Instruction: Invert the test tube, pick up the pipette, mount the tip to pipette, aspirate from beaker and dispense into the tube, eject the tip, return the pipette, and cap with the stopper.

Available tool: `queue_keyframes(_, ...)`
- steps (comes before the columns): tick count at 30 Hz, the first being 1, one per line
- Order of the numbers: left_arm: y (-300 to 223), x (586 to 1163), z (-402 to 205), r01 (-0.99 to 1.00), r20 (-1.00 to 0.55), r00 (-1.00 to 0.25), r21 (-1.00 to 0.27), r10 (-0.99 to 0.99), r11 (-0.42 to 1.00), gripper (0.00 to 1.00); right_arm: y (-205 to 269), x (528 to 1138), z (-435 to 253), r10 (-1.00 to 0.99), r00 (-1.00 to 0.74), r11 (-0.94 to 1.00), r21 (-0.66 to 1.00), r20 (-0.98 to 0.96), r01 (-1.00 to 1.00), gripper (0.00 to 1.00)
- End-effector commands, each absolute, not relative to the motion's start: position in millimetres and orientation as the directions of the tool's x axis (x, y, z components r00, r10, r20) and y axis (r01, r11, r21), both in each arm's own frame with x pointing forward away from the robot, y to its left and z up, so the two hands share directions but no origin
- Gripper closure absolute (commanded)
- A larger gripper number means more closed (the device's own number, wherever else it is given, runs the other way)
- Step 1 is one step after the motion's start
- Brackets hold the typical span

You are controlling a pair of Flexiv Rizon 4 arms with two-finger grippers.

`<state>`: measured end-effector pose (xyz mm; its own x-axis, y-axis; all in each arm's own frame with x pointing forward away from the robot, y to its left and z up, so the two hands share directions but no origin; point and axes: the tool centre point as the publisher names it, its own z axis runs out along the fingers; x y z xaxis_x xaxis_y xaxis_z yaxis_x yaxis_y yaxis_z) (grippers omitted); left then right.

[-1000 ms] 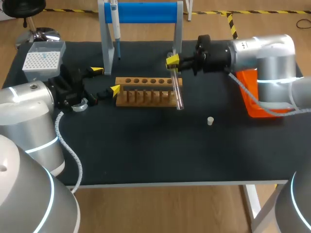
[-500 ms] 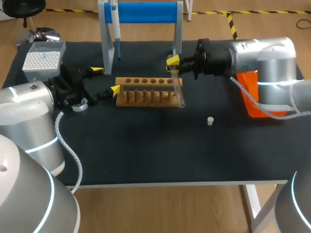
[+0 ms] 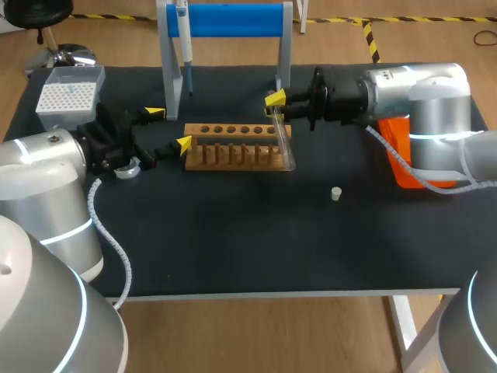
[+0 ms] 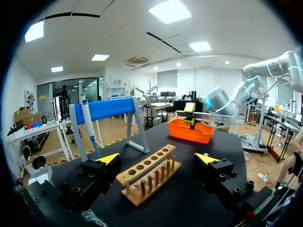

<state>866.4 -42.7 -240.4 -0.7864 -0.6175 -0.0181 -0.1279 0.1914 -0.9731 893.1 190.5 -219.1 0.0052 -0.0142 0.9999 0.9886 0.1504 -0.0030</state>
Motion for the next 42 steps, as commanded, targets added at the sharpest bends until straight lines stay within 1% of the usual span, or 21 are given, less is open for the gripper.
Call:
queue_keyframes(1, -44, 866, -241, -0.127, -0.020, -0.784, -0.973, -0.621, 0.191, 0.00, 190, 895, -219, -0.011, 0.007, 0.157, -0.005, 1.000, 0.988, 1.00)
queue_keyframes(28, -44, 866, -241, -0.127, -0.020, -0.784, -0.973, -0.621, 0.191, 0.00, 190, 894, -218, -0.012, -0.001, 0.153, 0.002, 1.000, 0.988, 1.00)
queue_keyframes(30, -46, 870, -236, 0.046, -0.150, -0.769, -0.982, -0.622, 0.181, 0.00, 190, 894, -218, -0.012, -0.001, 0.153, 0.002, 1.000, 0.988, 1.00)
queue_keyframes(33, -50, 870, -232, 0.259, -0.304, -0.765, -0.952, -0.567, 0.161, 0.00, 190, 894, -218, -0.012, -0.001, 0.153, 0.002, 1.000, 0.988, 1.00)
queue_keyframes(36, -55, 869, -232, 0.386, -0.403, -0.775, -0.912, -0.487, 0.140, 0.00, 190, 894, -218, -0.012, -0.001, 0.153, 0.002, 1.000, 0.988, 1.00)
queue_keyframes(38, -59, 868, -232, 0.448, -0.478, -0.770, -0.877, -0.423, 0.174, 0.00, 190, 894, -218, -0.012, -0.001, 0.153, 0.002, 1.000, 0.988, 1.00)
queue_keyframes(40, -61, 866, -230, 0.516, -0.539, -0.759, -0.840, -0.366, 0.168, 0.00, 190, 894, -218, -0.012, -0.001, 0.153, 0.002, 1.000, 0.988, 1.00)
queue_keyframes(42, -62, 865, -227, 0.607, -0.638, -0.702, -0.769, -0.316, 0.202, 0.00, 190, 894, -218, -0.012, -0.001, 0.153, 0.002, 1.000, 0.988, 1.00)
